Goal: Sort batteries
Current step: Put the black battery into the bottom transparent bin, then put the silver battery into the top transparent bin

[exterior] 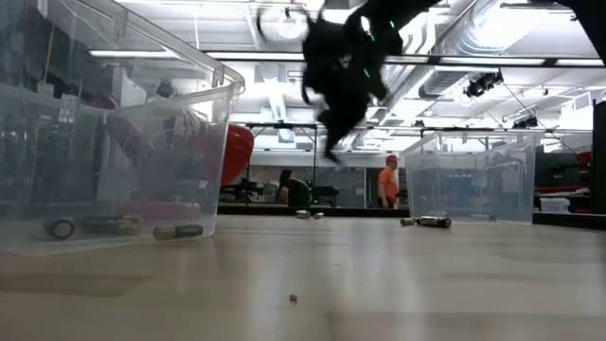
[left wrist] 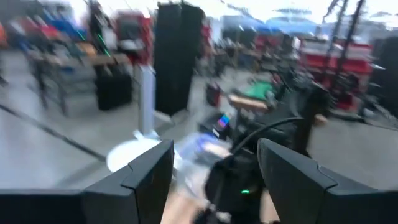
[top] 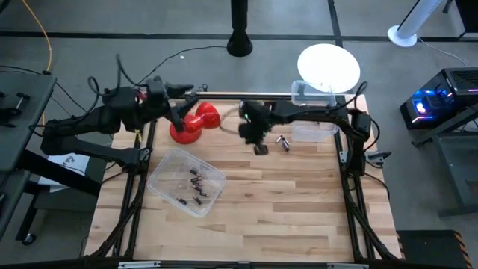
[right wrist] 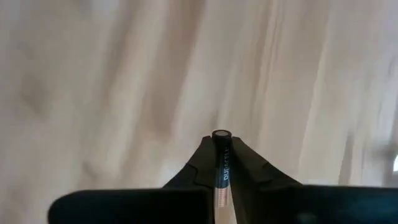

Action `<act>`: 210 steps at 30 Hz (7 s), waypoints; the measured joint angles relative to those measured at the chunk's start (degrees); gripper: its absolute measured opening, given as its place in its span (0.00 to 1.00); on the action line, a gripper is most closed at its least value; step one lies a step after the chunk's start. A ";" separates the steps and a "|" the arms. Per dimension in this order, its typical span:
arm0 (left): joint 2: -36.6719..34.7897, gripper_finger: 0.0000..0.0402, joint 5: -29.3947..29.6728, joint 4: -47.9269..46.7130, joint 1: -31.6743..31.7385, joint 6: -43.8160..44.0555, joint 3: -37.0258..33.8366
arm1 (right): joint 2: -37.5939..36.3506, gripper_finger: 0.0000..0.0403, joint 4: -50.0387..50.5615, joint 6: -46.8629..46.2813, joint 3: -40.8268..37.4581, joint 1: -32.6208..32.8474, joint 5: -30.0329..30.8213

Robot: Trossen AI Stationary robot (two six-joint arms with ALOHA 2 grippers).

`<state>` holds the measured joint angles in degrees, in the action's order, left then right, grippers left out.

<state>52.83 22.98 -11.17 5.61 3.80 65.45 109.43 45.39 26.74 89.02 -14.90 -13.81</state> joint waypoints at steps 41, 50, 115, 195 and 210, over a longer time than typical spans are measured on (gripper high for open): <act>0.46 0.56 7.00 7.03 2.54 -10.89 0.02 | 9.90 0.43 -5.77 -15.60 32.22 10.98 -8.83; 0.55 0.56 6.96 4.62 2.58 -9.95 0.02 | 8.41 0.35 32.60 -8.33 34.88 -0.76 -3.50; 3.77 0.56 7.19 3.26 4.61 -9.88 0.02 | -19.91 0.34 -7.39 -81.21 -40.30 11.95 33.77; 4.63 0.56 7.24 0.31 4.63 -5.36 0.02 | 6.19 0.43 19.48 -8.69 -4.41 -2.19 18.72; 4.68 0.56 7.23 -1.57 4.50 -4.40 0.02 | 19.19 0.43 34.91 -6.07 6.30 -2.17 23.04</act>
<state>57.52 30.20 -12.74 10.11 -0.60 65.47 128.62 80.30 20.67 95.32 -17.06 9.23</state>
